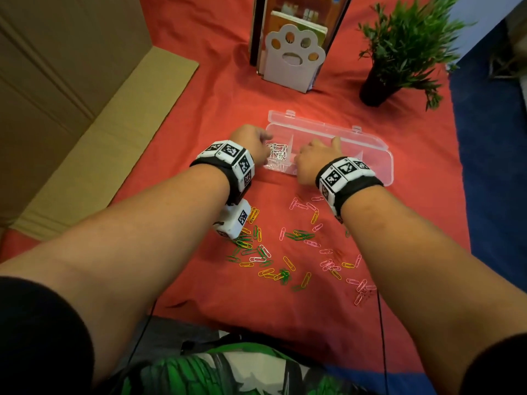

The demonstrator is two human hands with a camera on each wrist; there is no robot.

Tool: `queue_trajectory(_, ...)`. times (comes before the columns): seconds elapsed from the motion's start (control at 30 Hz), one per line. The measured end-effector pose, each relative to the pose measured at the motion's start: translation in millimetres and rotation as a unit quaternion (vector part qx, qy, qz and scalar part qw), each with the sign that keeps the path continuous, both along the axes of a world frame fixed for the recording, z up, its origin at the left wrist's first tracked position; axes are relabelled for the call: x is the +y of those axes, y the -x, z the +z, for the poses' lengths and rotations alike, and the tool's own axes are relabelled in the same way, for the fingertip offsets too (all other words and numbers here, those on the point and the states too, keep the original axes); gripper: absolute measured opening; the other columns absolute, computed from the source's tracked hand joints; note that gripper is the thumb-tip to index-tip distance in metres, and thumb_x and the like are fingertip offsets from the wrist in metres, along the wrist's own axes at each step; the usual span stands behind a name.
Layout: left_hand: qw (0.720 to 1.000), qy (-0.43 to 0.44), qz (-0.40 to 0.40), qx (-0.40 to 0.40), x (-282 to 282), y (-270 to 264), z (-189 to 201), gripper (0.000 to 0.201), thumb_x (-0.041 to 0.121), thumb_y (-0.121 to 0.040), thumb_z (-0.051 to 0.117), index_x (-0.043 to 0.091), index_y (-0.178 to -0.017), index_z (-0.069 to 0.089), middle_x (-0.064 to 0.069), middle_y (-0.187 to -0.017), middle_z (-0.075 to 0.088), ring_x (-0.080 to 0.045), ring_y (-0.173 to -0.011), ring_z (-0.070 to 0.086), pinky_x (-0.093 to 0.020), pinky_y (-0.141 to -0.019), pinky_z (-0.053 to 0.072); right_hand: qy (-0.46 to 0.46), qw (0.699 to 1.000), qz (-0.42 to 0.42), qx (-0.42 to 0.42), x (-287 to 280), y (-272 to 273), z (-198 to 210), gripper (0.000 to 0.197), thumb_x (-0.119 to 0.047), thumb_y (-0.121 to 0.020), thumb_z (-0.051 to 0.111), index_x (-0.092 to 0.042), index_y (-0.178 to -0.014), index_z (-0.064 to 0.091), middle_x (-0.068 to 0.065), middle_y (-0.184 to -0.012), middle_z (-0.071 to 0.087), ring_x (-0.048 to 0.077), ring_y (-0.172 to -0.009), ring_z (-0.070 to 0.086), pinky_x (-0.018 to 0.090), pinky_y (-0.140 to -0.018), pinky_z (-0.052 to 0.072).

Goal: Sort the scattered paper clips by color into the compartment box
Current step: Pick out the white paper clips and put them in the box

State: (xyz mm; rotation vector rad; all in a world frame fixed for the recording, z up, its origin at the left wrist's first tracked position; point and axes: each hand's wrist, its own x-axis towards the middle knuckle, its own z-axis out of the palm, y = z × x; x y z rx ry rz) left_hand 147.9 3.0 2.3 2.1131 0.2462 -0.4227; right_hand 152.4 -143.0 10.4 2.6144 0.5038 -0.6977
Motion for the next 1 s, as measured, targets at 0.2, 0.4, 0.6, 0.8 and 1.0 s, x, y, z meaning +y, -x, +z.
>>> queue_trajectory(0.2,0.999,0.012,0.032,0.003,-2.7,-1.3,-4.2,0.038,0.002,-0.083,0.059,0.015,-0.118,0.062,-0.013,-0.098,0.072,-0.024,-0.081,0.071,-0.037,-0.081,0.058,-0.055,0.994,-0.011,0.098,-1.2,-4.1,9.2,0.027,-0.012,-0.089,0.044,-0.009,-0.113,0.056,0.011,-0.118,0.059,0.029,-0.115,0.052,0.036,-0.084,0.034)
queue_trajectory(0.4,0.998,0.039,0.047,0.018,-1.3,-3.0,-7.6,0.039,-0.001,-0.083,0.059,0.015,-0.118,0.061,-0.008,-0.093,0.066,-0.022,-0.069,0.067,-0.040,-0.077,0.059,-0.165,0.979,-0.034,0.118,-14.3,-10.2,13.8,0.031,-0.019,-0.091,0.049,-0.008,-0.120,0.054,0.013,-0.121,0.057,0.031,-0.111,0.054,0.038,-0.096,0.045)
queue_trajectory(0.6,0.998,0.040,0.043,0.015,-0.7,-3.2,-8.9,0.039,-0.001,-0.085,0.057,0.014,-0.120,0.060,-0.006,-0.086,0.063,-0.015,-0.059,0.062,-0.037,-0.073,0.059,-0.256,0.965,0.003,0.052,-23.0,-7.5,18.6,0.016,-0.009,-0.085,0.058,-0.004,-0.100,0.058,0.015,-0.105,0.061,0.029,-0.093,0.056,0.037,-0.083,0.046)
queue_trajectory(0.8,0.999,0.038,0.036,0.015,0.1,-4.5,-9.8,0.037,0.002,-0.086,0.054,0.017,-0.118,0.061,-0.007,-0.080,0.064,-0.018,-0.063,0.066,-0.040,-0.075,0.059,-0.353,0.932,-0.080,0.013,-25.1,-8.1,20.5,0.009,-0.015,-0.087,0.060,-0.007,-0.092,0.061,0.004,-0.086,0.059,0.020,-0.082,0.054,0.026,-0.071,0.038)
queue_trajectory(1.0,0.997,0.007,0.057,-0.050,12.5,5.5,-5.3,0.025,0.012,-0.088,0.045,0.016,-0.107,0.059,-0.010,-0.085,0.065,-0.036,-0.073,0.068,-0.049,-0.072,0.058,-0.404,0.900,-0.151,-0.053,2.3,-12.9,23.1,0.026,-0.019,-0.090,0.054,-0.012,-0.112,0.064,0.006,-0.104,0.070,0.022,-0.096,0.065,0.030,-0.090,0.050)
